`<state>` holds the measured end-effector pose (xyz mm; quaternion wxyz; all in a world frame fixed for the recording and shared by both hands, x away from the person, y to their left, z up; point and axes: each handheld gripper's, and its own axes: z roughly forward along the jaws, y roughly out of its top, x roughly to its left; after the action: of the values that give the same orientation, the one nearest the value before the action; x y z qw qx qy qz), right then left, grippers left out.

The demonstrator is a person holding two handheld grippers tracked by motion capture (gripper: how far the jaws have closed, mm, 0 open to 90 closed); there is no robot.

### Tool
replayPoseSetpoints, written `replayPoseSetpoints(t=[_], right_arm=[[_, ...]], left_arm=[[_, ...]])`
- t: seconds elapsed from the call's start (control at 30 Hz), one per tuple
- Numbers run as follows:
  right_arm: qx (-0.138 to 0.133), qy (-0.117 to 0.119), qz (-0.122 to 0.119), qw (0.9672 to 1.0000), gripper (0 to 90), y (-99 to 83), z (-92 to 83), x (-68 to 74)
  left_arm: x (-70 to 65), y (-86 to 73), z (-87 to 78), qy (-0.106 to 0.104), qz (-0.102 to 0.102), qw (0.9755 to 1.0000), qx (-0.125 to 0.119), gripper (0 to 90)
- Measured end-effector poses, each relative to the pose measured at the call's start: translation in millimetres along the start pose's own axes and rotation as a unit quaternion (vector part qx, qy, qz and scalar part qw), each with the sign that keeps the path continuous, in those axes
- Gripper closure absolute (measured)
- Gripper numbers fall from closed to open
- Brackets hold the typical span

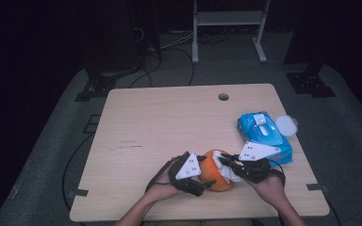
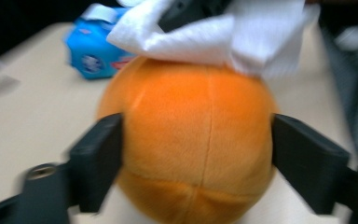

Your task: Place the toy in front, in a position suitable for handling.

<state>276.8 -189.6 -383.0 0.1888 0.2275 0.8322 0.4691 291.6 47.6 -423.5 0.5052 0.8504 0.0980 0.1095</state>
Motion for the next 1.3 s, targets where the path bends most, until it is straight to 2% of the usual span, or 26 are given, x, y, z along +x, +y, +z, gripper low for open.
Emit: replayPoseSetpoints(t=[0.03, 0.07, 0.1, 0.13, 0.17, 0.2, 0.3, 0.37, 0.4, 0.43, 0.47, 0.53, 0.57, 0.6, 0.67, 0.73, 0.8, 0.93, 0.97, 1.0, 1.07, 1.1, 1.13, 1.17, 1.2, 1.3], right_arm=[[0.000, 0.000, 0.000, 1.0000, 83.5, 0.0, 0.0, 0.0], [-0.002, 0.000, 0.005, 1.0000, 83.4, 0.2, 1.3, 1.0], [-0.007, 0.021, 0.006, 0.9997, 83.4, 3.6, 7.2, 7.4], [-0.004, 0.031, -0.005, 0.9995, 83.3, 6.0, 11.2, 12.7], [-0.004, 0.031, -0.005, 0.9995, 83.3, 6.0, 11.2, 12.7], [0.007, 0.021, -0.033, 0.9992, 83.4, 9.3, 15.6, 21.6], [0.005, 0.021, -0.024, 0.9995, 83.5, 8.4, 13.8, 17.6], [0.014, 0.006, -0.011, 0.9998, 83.5, -0.6, 10.4, 5.8], [0.018, 0.000, -0.006, 0.9998, 83.5, -4.8, 9.4, 2.4], [0.018, 0.000, -0.006, 0.9998, 83.5, -4.8, 9.4, 2.4], [0.023, -0.008, 0.007, 0.9997, 83.5, -11.8, 7.2, -4.2], [0.018, -0.006, 0.014, 0.9997, 83.5, -11.1, 8.0, -3.6], [0.018, -0.006, 0.014, 0.9997, 83.5, -11.1, 8.0, -3.6], [0.010, -0.002, 0.004, 0.9999, 83.4, -5.8, 12.2, 2.1], [0.005, 0.013, -0.001, 0.9999, 83.5, -0.6, 15.8, 8.9], [0.007, 0.019, -0.013, 0.9997, 83.5, 0.7, 17.4, 12.0], [0.006, 0.024, -0.005, 0.9997, 83.5, -2.1, 16.5, 8.7], [0.024, 0.009, 0.000, 0.9997, 83.5, -12.1, 15.7, -0.5], [0.027, 0.010, 0.015, 0.9995, 83.5, -17.2, 14.5, -4.8], [0.029, 0.005, 0.018, 0.9994, 83.5, -19.6, 13.3, -7.6], [0.030, -0.002, 0.011, 0.9995, 83.5, -16.4, 13.9, -4.9], [0.030, -0.002, 0.011, 0.9995, 83.5, -16.4, 13.9, -4.9], [0.022, 0.010, 0.004, 0.9997, 83.4, -10.4, 17.4, 3.0], [0.022, 0.010, 0.004, 0.9997, 83.4, -10.4, 17.4, 3.0], [0.025, 0.009, -0.018, 0.9995, 83.5, -6.9, 20.2, 9.2], [0.026, 0.013, -0.018, 0.9994, 83.5, -7.3, 20.2, 8.1]], left_arm=[[0.0, 0.0, 0.0, 0.000, 0.000, 1.0000, 0.000, 12.0], [6.4, 1.1, 1.5, -0.008, -0.043, 0.9990, -0.005, 12.0], [10.3, 1.0, 2.5, 0.002, -0.048, 0.9989, -0.001, 14.2], [9.8, -0.1, 1.7, 0.007, -0.029, 0.9995, 0.007, 18.3], [9.8, -0.1, 1.7, 0.007, -0.029, 0.9995, 0.007, 21.9], [9.8, -3.6, -2.0, 0.009, -0.022, 0.9997, 0.009, 25.2], [11.5, -6.8, -5.7, 0.010, -0.019, 0.9997, 0.012, 29.4], [14.3, -12.8, -8.6, 0.011, -0.012, 0.9995, 0.026, 30.2], [15.5, -14.9, -9.8, 0.007, -0.018, 0.9995, 0.024, 30.0], [15.5, -14.9, -9.8, 0.007, -0.018, 0.9995, 0.024, 29.1], [17.1, -14.8, -10.7, 0.001, -0.029, 0.9994, 0.020, 25.5], [16.6, -9.8, -6.9, 0.005, -0.038, 0.9990, 0.020, 16.9], [16.6, -9.8, -6.9, 0.005, -0.038, 0.9990, 0.020, 16.2], [11.8, -6.4, -3.1, 0.021, -0.022, 0.9993, 0.021, 16.6], [8.0, -6.2, -3.3, 0.026, 0.000, 0.9993, 0.027, 22.4], [9.7, -9.3, -6.6, 0.022, -0.002, 0.9993, 0.029, 27.6], [14.1, -14.2, -9.5, 0.017, -0.006, 0.9993, 0.033, 29.9], [24.1, -23.6, -14.0, 0.008, -0.031, 0.9988, 0.037, 30.0], [25.6, -24.2, -14.5, 0.000, -0.041, 0.9986, 0.033, 27.5], [27.7, -19.7, -13.8, -0.007, -0.064, 0.9976, 0.027, 18.5], [25.9, -12.6, -11.2, -0.007, -0.068, 0.9976, 0.014, 13.0], [25.9, -12.6, -11.2, -0.007, -0.068, 0.9976, 0.014, 13.2], [22.3, -9.5, -8.7, 0.004, -0.050, 0.9985, 0.020, 16.2], [20.2, -9.0, -7.4, 0.008, -0.040, 0.9989, 0.024, 16.2], [19.0, -12.1, -8.3, 0.015, -0.021, 0.9991, 0.033, 23.4], [22.5, -16.8, -12.0, 0.011, -0.032, 0.9990, 0.030, 29.6]])
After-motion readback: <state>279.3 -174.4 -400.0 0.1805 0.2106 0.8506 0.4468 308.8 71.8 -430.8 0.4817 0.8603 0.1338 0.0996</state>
